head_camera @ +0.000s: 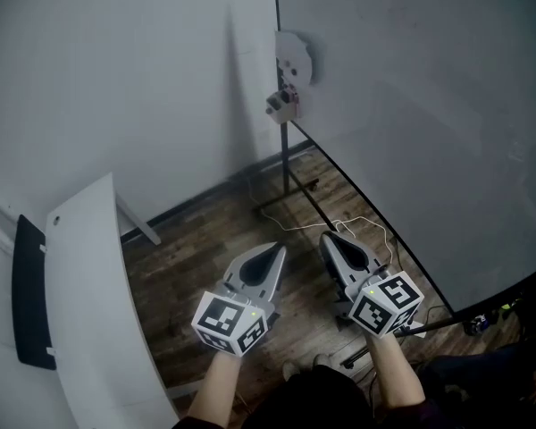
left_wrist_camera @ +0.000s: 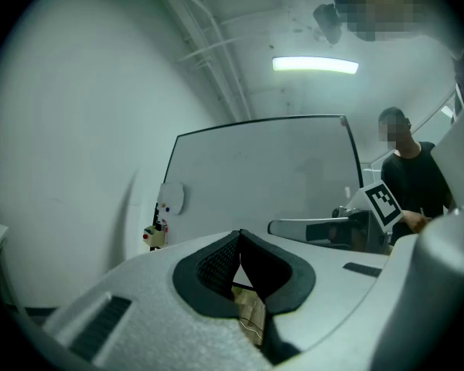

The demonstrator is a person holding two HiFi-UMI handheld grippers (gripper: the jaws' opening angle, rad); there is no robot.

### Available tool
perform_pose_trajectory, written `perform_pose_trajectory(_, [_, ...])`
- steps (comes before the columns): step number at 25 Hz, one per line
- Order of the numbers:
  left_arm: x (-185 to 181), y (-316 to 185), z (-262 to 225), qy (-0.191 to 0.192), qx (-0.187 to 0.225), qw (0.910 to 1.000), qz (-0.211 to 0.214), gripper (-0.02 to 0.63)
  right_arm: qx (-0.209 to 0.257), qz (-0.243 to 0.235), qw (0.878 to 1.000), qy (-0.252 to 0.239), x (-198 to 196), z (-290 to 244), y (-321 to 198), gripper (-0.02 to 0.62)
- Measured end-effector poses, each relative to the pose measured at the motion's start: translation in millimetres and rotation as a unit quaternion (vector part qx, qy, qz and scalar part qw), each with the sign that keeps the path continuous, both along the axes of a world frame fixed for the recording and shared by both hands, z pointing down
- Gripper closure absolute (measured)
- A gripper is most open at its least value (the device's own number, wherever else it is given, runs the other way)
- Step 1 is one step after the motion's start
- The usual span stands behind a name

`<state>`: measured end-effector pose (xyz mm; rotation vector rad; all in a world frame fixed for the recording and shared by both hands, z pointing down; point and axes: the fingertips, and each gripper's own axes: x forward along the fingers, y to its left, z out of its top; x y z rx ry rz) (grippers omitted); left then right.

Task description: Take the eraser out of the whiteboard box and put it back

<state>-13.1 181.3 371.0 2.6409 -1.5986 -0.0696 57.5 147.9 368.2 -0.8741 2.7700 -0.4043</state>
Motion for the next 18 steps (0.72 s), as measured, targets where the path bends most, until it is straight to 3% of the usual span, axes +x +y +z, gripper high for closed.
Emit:
perform_pose_trajectory(8, [-15.9,-45.2,12.9,-0.001,-0.011,0.9999,0.001,0.601,-0.009,0.005,1.000,0.001,-12.9,12.6,-47.7,0.592])
perform_pose_trajectory(18, [-27.0,-148.0,15.5,-0.003,-0.013,0.9999,-0.004,0.601,-0.010,0.000,1.000,-0.003,-26.4,16.1,-152.6,0.592])
